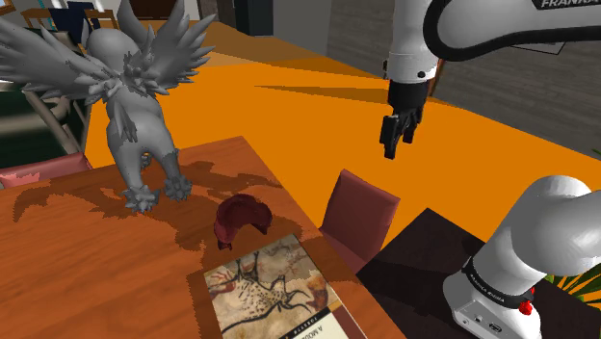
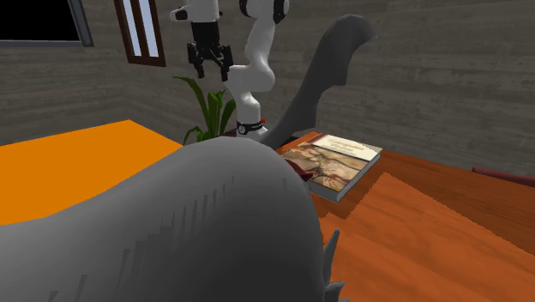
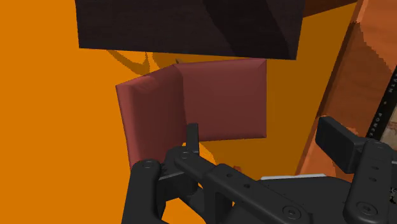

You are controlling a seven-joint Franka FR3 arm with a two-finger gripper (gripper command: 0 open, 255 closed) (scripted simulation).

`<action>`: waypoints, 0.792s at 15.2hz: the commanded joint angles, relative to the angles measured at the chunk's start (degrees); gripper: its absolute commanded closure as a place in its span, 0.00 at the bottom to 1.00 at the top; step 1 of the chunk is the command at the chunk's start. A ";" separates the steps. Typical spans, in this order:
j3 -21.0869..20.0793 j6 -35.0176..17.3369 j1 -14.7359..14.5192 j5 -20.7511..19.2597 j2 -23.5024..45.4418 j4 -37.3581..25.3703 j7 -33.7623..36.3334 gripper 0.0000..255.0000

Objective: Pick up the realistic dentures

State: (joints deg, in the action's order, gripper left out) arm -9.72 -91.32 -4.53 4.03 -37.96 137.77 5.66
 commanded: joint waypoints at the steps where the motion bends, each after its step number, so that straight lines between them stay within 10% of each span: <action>1: -2.24 -3.14 -1.10 0.01 2.91 -0.98 0.39 0.00; 12: -13.97 -16.74 -4.58 -6.28 21.11 -9.81 4.20 0.00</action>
State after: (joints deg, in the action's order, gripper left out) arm -22.73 -106.85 -8.97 -1.16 -18.72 128.97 9.54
